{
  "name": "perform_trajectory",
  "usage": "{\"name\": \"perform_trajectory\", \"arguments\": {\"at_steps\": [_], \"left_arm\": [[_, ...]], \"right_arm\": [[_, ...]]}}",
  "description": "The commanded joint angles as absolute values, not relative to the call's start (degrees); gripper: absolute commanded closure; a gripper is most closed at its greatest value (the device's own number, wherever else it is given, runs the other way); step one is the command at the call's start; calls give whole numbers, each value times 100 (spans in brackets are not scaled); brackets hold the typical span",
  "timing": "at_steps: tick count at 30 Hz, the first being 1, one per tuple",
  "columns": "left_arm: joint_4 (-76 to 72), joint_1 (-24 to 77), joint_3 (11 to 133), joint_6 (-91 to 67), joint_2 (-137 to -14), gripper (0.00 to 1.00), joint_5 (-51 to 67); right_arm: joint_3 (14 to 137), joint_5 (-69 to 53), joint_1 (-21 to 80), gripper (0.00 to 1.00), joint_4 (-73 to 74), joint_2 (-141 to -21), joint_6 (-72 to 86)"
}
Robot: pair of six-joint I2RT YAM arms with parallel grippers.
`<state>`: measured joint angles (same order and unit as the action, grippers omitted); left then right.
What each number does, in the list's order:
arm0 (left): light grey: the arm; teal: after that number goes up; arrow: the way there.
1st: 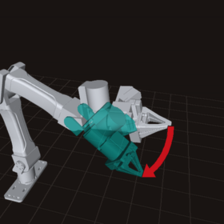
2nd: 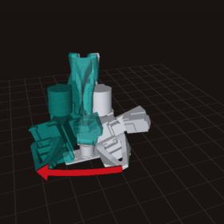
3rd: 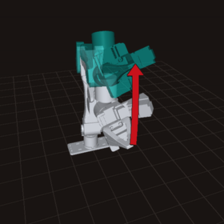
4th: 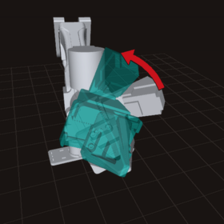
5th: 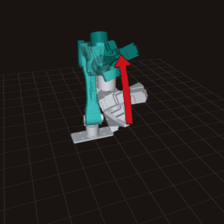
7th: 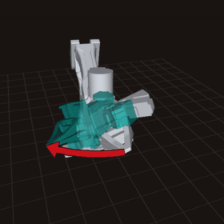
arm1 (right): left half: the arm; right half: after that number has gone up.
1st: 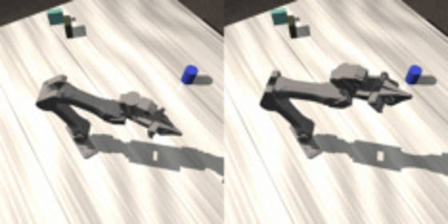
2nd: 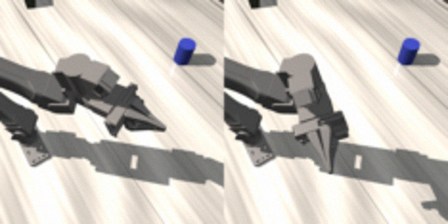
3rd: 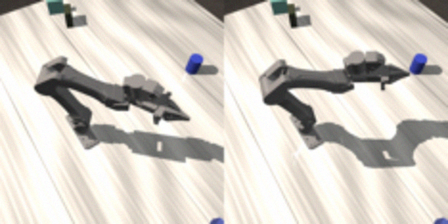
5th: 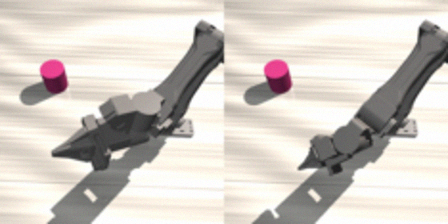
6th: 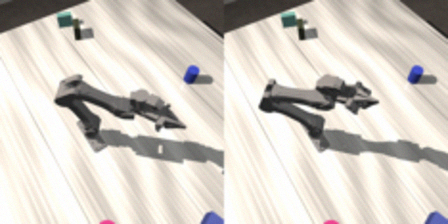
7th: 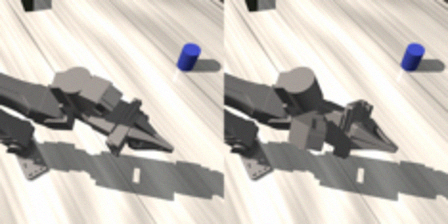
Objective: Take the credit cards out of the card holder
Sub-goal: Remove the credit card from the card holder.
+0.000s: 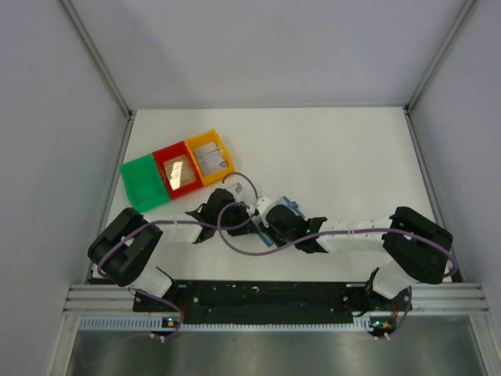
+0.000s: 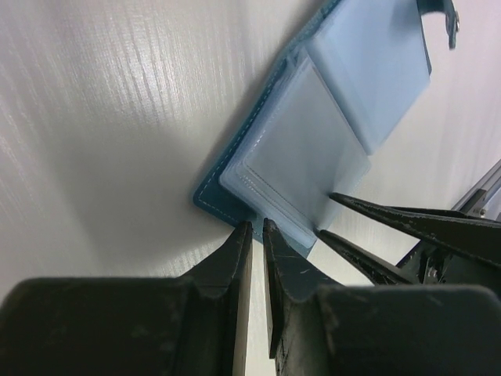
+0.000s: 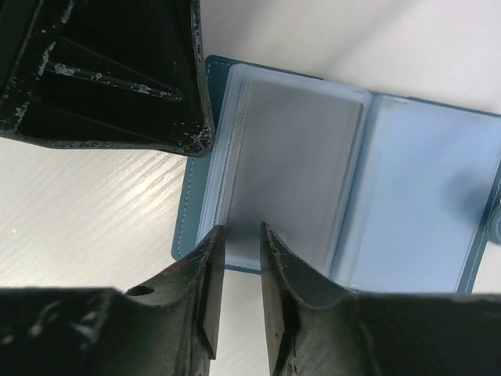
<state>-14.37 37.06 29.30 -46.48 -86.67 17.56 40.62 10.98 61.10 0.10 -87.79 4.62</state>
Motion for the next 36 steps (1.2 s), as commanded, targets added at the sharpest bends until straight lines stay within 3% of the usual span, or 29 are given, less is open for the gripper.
{"name": "perform_trajectory", "arguments": {"at_steps": [1,7,17,19,23,26,36], "left_arm": [[-1257,3683,3076,-4500,-8815,84,1714],[-1239,3683,3041,-4474,-8824,84,1722],[-1266,3683,3006,-4465,-8771,85,1749],[-1257,3683,3023,-4465,-8780,84,1758],[-1248,3683,3059,-4439,-8798,85,1775],[-1239,3683,3085,-4430,-8824,85,1793],[-1160,3683,3182,-4368,-8938,85,1837]], "right_arm": [[4139,1380,6179,79,220,-8789,536],[4350,1643,6118,93,316,-8649,562],[4693,1934,5626,94,387,-8560,387],[4728,1654,5590,88,448,-8543,326],[4641,670,5590,56,413,-8446,150],[4501,501,5599,45,361,-8464,149],[4544,809,5432,43,194,-8877,114]]}}
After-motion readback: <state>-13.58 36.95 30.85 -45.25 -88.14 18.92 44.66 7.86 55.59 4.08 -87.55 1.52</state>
